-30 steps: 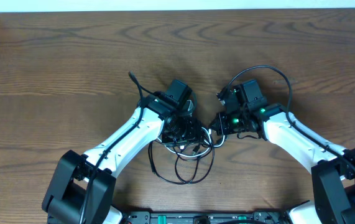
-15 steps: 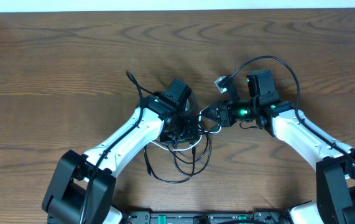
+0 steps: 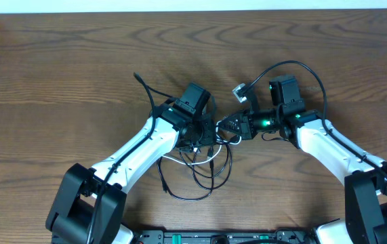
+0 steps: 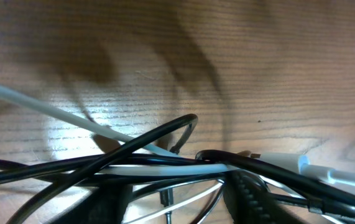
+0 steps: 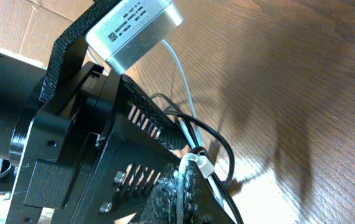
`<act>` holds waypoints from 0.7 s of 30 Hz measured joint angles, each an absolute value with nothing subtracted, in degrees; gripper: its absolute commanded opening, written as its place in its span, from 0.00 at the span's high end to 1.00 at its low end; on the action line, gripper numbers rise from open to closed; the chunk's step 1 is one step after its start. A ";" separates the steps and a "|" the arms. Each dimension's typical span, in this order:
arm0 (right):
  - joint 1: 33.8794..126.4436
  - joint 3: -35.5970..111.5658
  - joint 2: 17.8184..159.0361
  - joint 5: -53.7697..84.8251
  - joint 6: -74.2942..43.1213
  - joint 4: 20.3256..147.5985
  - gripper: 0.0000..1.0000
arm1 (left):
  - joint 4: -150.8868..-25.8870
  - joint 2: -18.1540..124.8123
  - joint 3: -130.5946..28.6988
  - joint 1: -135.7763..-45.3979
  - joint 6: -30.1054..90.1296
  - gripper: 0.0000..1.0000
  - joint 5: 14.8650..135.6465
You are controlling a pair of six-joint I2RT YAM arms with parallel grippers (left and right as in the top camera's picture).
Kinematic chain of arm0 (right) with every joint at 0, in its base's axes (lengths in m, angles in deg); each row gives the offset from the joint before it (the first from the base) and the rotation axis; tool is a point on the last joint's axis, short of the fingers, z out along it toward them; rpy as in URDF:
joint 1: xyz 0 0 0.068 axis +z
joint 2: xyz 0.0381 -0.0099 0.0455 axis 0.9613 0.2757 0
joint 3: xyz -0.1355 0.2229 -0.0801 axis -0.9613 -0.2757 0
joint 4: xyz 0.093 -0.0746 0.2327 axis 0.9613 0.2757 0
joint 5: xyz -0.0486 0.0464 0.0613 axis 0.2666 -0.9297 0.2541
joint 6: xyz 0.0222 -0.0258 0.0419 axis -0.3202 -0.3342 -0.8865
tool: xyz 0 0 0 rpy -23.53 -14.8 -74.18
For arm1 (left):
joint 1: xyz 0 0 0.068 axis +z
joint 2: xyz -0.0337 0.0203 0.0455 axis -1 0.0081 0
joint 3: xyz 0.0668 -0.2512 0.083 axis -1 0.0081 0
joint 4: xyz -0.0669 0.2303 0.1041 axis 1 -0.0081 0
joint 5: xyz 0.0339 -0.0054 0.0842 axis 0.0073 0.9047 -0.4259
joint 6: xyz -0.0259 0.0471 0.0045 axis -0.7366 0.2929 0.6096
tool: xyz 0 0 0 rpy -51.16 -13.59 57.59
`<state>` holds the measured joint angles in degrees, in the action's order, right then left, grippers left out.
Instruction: Untangle cables
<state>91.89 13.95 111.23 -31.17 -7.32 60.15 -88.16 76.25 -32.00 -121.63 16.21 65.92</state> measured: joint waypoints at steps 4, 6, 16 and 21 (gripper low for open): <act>91.84 13.95 111.23 -31.30 -7.35 60.15 0.99 | -88.11 76.25 -32.00 -121.63 19.62 0.62 66.67; 91.67 13.95 111.23 -31.56 -7.32 60.15 0.99 | -88.11 76.25 -32.00 -121.63 20.43 0.62 67.04; 90.62 13.95 111.23 -30.30 -7.98 62.97 0.99 | -90.41 76.25 -31.98 -121.63 20.34 0.63 65.05; 90.62 13.95 111.23 -21.84 -11.28 68.15 0.98 | -90.15 76.25 -30.91 -121.63 19.62 0.64 63.56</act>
